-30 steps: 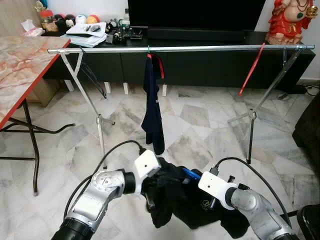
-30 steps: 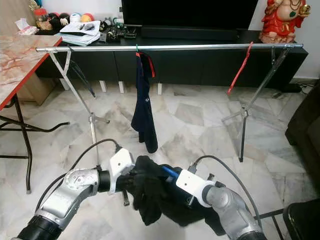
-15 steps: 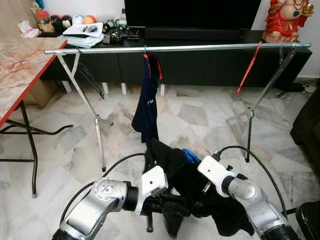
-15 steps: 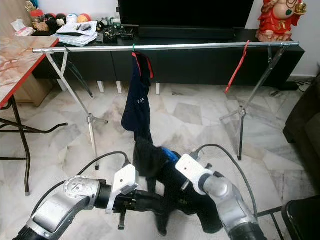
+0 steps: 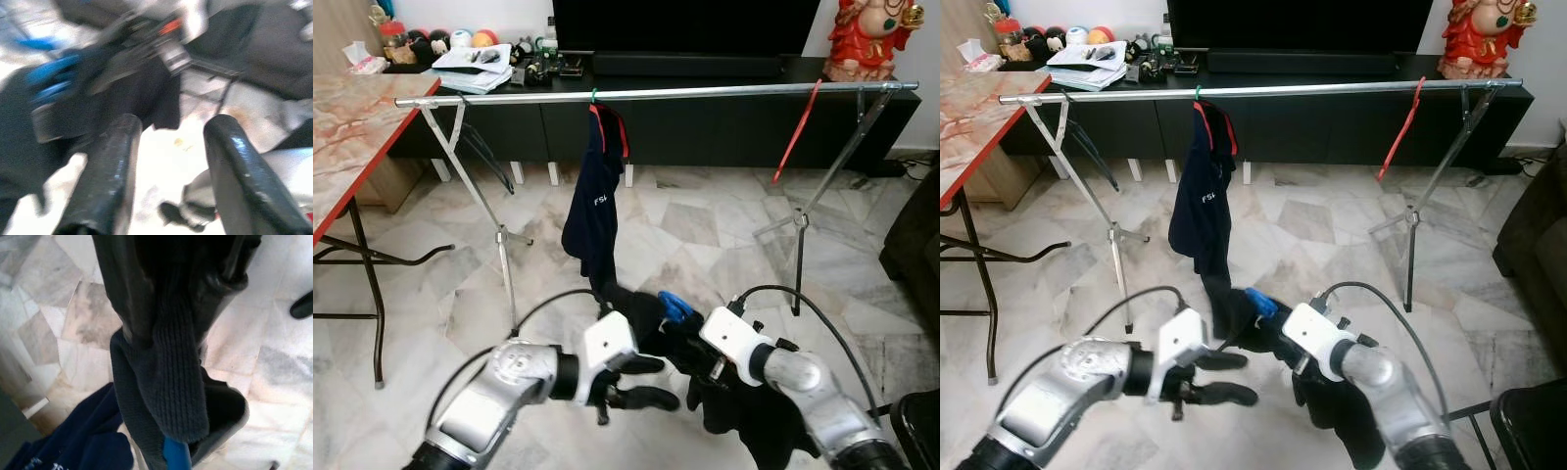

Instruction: Hang hanger

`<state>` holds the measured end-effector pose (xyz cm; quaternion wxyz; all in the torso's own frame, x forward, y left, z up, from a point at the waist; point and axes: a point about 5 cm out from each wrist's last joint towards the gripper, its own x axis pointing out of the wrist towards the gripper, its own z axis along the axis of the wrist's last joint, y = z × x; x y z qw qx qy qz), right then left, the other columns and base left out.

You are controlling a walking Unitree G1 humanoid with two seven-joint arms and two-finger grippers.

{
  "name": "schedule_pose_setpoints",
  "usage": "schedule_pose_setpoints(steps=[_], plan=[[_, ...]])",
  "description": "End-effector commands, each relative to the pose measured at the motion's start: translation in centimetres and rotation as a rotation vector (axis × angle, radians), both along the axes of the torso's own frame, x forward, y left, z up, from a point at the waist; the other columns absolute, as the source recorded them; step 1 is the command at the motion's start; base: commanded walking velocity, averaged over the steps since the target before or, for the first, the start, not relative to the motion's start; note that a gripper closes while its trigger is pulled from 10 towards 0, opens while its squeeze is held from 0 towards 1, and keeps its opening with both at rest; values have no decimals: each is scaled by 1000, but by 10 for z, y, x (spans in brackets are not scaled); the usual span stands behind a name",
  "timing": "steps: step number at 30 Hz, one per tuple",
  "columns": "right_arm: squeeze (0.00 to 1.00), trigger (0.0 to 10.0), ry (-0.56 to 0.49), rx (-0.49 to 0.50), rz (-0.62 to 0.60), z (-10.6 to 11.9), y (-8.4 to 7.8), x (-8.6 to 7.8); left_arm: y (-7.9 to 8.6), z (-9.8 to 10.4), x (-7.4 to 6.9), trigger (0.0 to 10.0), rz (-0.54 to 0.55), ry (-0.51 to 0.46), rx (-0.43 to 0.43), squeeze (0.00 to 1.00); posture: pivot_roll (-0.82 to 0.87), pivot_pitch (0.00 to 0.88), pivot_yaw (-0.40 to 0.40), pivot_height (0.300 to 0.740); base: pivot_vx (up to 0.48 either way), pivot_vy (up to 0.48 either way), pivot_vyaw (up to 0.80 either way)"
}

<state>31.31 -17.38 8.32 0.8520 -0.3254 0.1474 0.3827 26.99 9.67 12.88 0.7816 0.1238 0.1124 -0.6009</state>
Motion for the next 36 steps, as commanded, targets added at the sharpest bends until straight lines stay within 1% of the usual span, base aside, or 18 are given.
schedule_pose_setpoints(steps=[1,3,4,5,6,7,8,10,13,18,21,22,24,27,28,36], plan=[[0,0,-3,29,47,1,5,-2,2,-1,2,10000,9,-14,19,1000,-33,119,14,740,0,0,0],[0,0,37,16,108,0,0,-7,8,-4,9,10000,71,-39,37,1000,-38,116,13,740,0,0,0],[0,0,37,16,108,0,0,-7,8,-4,9,10000,71,-39,37,1000,-38,116,13,740,0,0,0],[0,0,50,9,133,-1,-2,-9,11,-4,12,10000,96,-50,39,1000,-38,116,13,740,0,0,0],[0,0,71,8,180,1,-3,-12,17,-6,16,10000,127,-80,55,1000,-42,112,13,740,0,0,0],[0,0,71,8,180,1,-3,-12,17,-6,16,10000,127,-80,55,1000,-42,112,13,740,0,0,0],[0,0,75,8,207,2,-4,-14,22,-8,18,10000,135,-99,77,1000,-42,110,13,740,0,0,0],[0,0,72,11,230,3,-4,-14,25,-10,19,10000,136,-104,94,1000,-42,108,13,740,0,0,0],[0,0,72,37,277,7,-2,-17,26,-12,18,10000,112,-97,93,1000,-46,102,14,740,0,0,0],[0,0,84,74,344,14,2,-21,27,-16,12,10000,34,-44,78,1000,-53,97,14,740,0,0,0],[0,0,100,78,390,17,1,-25,23,-18,7,10000,-43,10,41,1000,-57,90,13,740,0,0,0],[0,0,100,78,390,17,1,-25,23,-18,7,10000,-43,10,41,1000,-57,90,13,740,0,0,0],[0,0,107,78,406,18,1,-26,19,-20,4,10000,-76,29,33,1000,-60,89,12,740,0,0,0],[0,0,113,88,420,19,2,-28,16,-22,4,10000,-78,29,35,1000,-61,92,11,740,0,0,0],[0,0,117,93,430,20,3,-29,15,-24,5,10000,-77,25,38,0,-64,97,10,740,0,0,0],[0,0,118,105,452,23,6,-32,7,-25,6,10000,-82,33,25,0,-64,105,9,740,0,0,0]])
